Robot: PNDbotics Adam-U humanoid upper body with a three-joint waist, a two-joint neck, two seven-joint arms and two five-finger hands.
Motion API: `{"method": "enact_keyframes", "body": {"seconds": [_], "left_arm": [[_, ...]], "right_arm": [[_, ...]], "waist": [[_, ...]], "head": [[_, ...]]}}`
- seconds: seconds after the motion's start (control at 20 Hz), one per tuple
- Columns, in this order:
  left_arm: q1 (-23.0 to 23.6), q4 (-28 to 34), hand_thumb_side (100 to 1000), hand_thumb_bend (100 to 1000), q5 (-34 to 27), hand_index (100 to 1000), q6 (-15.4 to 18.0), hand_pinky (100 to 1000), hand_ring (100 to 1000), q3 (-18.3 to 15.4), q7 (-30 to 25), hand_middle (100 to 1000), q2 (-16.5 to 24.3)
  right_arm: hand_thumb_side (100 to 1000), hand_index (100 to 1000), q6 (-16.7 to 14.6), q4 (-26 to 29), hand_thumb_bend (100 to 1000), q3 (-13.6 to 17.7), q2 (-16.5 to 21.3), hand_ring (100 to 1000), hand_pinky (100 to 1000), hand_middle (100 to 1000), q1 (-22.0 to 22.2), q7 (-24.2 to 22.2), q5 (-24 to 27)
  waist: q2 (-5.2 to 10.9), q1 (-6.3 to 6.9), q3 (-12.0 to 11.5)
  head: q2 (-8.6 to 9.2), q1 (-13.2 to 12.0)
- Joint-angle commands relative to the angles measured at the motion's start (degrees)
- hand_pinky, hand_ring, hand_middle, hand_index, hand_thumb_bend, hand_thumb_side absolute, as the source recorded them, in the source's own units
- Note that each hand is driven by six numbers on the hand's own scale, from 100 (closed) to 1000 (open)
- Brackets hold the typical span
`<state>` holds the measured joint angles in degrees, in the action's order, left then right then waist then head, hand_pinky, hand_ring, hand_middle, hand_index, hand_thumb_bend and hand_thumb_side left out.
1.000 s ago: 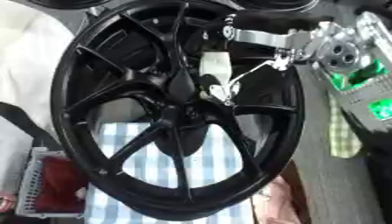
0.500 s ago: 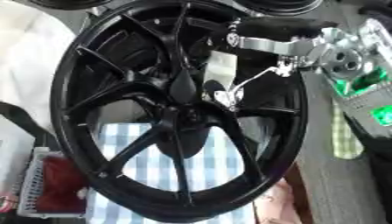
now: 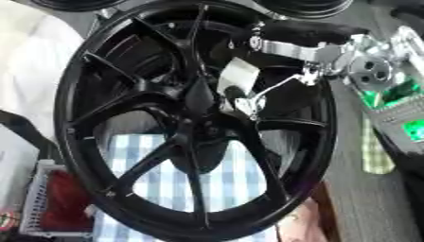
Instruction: Pull the pin out of the wheel hub.
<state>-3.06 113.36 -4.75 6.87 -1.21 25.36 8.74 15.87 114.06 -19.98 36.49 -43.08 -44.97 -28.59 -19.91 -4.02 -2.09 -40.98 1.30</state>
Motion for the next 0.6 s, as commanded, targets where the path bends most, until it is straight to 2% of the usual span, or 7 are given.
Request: {"method": "enact_keyframes", "body": {"seconds": [0.05, 0.35, 0.6], "left_arm": [[-0.35, 1.23, 747, 192, 0.16, 775, -0.23, 840, 708, 0.4, -0.19, 657, 0.01], [-0.4, 1.23, 750, 190, 0.02, 775, -0.36, 841, 707, 0.51, -0.52, 657, -0.04], [-0.35, 1.23, 751, 190, -0.19, 774, -0.49, 841, 708, 0.54, -0.66, 656, -0.1]], "right_arm": [[338, 919, 0.54, 0.53, 100, 1.33, 0.73, 913, 931, 790, -1.03, 2.06, 0.14], [379, 925, 1.34, 0.53, 100, 1.39, 0.57, 917, 935, 797, -0.83, 3.88, -1.21], [472, 931, 1.37, 0.53, 100, 1.26, 0.34, 920, 938, 806, -0.41, 2.3, -1.87]], "waist": [[0.73, 0.25, 0.01], [0.82, 0.19, 0.14], [0.99, 0.21, 0.59]], "head": [[0.84, 0.22], [0.6, 0.36], [0.17, 0.16]]}}
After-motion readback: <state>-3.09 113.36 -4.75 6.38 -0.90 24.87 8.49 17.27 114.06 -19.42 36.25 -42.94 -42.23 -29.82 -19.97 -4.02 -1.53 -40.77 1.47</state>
